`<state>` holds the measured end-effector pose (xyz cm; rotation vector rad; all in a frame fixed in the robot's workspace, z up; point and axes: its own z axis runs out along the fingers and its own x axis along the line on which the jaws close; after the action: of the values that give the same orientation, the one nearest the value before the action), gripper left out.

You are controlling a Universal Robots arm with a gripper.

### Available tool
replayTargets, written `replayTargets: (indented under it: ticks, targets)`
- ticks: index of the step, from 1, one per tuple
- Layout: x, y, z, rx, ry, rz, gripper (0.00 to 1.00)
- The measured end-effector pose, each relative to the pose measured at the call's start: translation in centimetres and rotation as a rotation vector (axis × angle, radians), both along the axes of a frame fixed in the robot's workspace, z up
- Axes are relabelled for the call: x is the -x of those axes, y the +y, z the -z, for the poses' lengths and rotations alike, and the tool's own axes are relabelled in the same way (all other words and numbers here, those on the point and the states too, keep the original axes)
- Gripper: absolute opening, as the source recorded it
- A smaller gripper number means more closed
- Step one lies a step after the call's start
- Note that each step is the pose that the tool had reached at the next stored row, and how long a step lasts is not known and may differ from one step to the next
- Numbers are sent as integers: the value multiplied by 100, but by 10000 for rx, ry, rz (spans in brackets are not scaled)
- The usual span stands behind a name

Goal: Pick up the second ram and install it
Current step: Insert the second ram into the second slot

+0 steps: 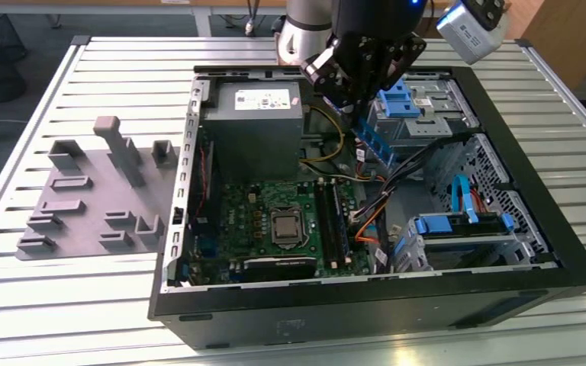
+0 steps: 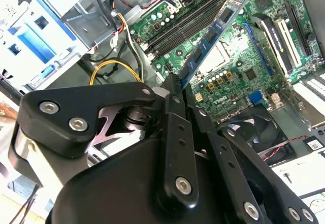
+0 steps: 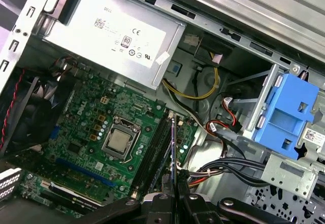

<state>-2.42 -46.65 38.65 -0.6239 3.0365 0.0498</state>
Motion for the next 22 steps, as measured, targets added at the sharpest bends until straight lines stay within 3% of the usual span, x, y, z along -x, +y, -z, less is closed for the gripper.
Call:
replayTargets:
  ticks: [10,22]
  targets:
    - [0,0,0,3,0,81,14]
    - [0,0,12,12,0,2227,14]
